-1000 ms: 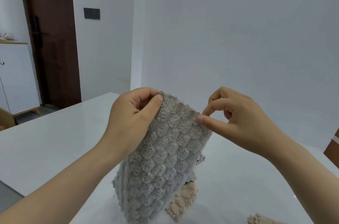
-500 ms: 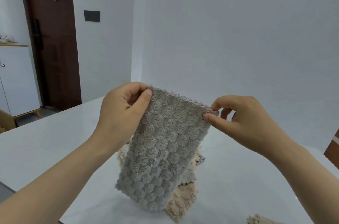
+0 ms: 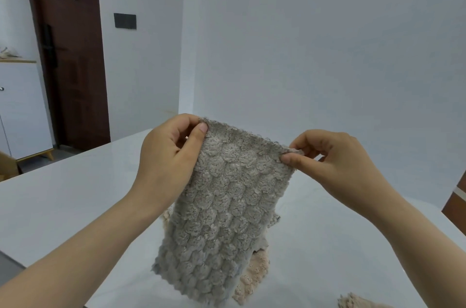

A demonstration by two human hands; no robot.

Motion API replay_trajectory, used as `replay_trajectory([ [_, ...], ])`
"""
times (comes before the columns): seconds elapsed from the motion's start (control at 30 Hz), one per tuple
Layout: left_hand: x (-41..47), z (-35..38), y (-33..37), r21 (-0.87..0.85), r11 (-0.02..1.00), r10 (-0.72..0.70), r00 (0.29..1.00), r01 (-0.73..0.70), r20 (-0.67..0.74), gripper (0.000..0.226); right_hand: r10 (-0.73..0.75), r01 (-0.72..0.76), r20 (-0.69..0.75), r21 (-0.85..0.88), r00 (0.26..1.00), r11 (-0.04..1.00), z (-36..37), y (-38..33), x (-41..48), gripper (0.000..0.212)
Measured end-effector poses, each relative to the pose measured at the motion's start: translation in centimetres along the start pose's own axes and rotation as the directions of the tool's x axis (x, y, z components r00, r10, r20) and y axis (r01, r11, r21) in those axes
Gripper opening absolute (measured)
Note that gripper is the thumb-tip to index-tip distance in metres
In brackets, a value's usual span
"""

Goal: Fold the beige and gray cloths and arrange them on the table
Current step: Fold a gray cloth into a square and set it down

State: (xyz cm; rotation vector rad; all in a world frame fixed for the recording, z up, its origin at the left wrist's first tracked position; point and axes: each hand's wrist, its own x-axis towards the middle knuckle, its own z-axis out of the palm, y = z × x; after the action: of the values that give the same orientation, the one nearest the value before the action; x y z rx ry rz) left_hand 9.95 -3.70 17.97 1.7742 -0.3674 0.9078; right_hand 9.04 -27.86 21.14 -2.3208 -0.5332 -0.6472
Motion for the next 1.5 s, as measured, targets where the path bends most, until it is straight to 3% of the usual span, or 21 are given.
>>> replay_trajectory([
  [0.23, -0.6, 0.2, 1.2, 0.072, 0.99, 0.109, 0.987, -0.118, 0.121, 0.015, 0.037, -0.038, 0.088, 0.005, 0.995, 0.999, -0.2, -0.2, -0.2, 0.029],
  [0.37, -0.7, 0.5, 1.3, 0.125, 0.975, 0.158, 0.968, -0.184, 0.196, 0.014, -0.081, 0.087, 0.113, -0.045, 0.99, 0.995, 0.5, -1.1, -0.1, 0.037],
  [0.53, -0.8, 0.8, 1.4, 0.153, 0.962, 0.183, 0.952, -0.225, 0.245, 0.014, -0.241, 0.267, 0.136, -0.23, 0.961, 0.936, 2.0, -1.9, 0.1, 0.035],
  [0.67, -1.1, 1.0, 1.5, 0.168, 0.953, 0.202, 0.94, -0.253, 0.274, 0.015, -0.249, 0.279, 0.169, -0.189, 0.954, 0.941, 2.4, -2.0, 0.5, 0.031],
  [0.8, -1.7, 1.1, 1.4, 0.076, 0.992, 0.077, 0.959, -0.102, 0.273, 0.009, -0.177, 0.187, 0.174, -0.041, 0.969, 0.981, 2.2, -2.1, 0.4, 0.007],
  [0.93, -2.8, 1.4, 0.6, -0.031, 0.996, -0.074, 0.945, 0.088, 0.318, 0.02, -0.154, 0.155, 0.169, 0.011, 0.973, 0.988, 1.9, -1.7, -0.1, 0.004],
  [1.17, -3.3, 2.5, 0.9, -0.101, 0.989, -0.067, 0.946, 0.104, 0.318, 0.021, -0.234, 0.241, 0.153, -0.03, 0.96, 0.97, 1.9, -1.8, -0.1, 0.005],
  [1.27, -3.8, 2.4, 1.0, -0.088, 0.992, -0.063, 0.951, 0.094, 0.304, 0.028, -0.233, 0.236, 0.118, -0.011, 0.965, 0.972, 1.7, -1.5, 0.0, 0.004],
  [1.5, -4.9, 2.4, -0.2, -0.065, 0.994, -0.061, 0.934, 0.09, 0.353, 0.018, -0.209, 0.209, 0.02, 0.017, 0.978, 0.978, 1.4, -1.3, 0.1, 0.009],
])
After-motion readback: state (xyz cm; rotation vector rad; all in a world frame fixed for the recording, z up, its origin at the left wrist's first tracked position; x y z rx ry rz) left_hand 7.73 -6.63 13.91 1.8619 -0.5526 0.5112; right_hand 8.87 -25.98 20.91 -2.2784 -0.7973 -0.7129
